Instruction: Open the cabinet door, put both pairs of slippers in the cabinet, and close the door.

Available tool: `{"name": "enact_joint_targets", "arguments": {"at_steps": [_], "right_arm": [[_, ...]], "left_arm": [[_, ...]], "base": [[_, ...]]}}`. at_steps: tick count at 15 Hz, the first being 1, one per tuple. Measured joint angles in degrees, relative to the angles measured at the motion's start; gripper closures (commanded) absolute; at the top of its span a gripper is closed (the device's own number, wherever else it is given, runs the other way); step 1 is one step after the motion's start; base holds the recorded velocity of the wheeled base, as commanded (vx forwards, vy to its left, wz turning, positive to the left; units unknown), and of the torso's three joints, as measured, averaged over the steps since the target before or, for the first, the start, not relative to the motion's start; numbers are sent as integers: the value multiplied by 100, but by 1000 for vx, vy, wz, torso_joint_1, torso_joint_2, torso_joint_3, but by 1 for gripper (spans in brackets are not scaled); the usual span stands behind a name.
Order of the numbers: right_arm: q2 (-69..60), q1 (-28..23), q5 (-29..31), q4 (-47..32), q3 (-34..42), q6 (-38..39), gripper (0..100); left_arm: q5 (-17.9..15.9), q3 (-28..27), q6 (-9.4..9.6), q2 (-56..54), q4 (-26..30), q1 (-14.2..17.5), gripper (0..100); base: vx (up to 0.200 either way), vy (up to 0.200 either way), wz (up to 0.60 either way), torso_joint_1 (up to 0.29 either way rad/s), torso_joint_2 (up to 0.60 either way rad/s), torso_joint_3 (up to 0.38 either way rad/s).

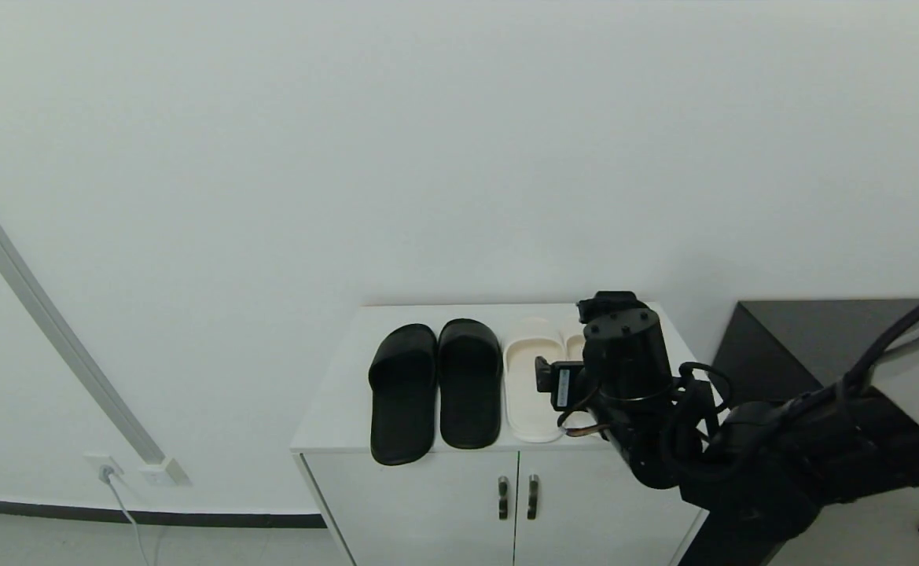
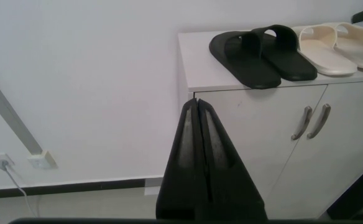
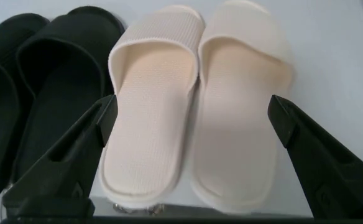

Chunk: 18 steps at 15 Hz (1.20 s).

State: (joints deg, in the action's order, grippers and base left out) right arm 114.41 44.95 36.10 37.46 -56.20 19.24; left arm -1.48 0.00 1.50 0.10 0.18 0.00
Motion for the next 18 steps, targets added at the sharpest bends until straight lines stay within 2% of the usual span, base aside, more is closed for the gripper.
{"name": "enact_joint_targets", "arguments": {"at_steps": [7,18], "right_arm": [[1280,-402,2,819,-717,-542,0],[2107,-728,-16,830,-1871,-908,0]], "left_arm": [[0,0,-5,0,-2,0,100],[6,0,-27,0,0,0,100]], "base": [[0,0,0,0,0,0],[0,0,0,0,0,0]]}}
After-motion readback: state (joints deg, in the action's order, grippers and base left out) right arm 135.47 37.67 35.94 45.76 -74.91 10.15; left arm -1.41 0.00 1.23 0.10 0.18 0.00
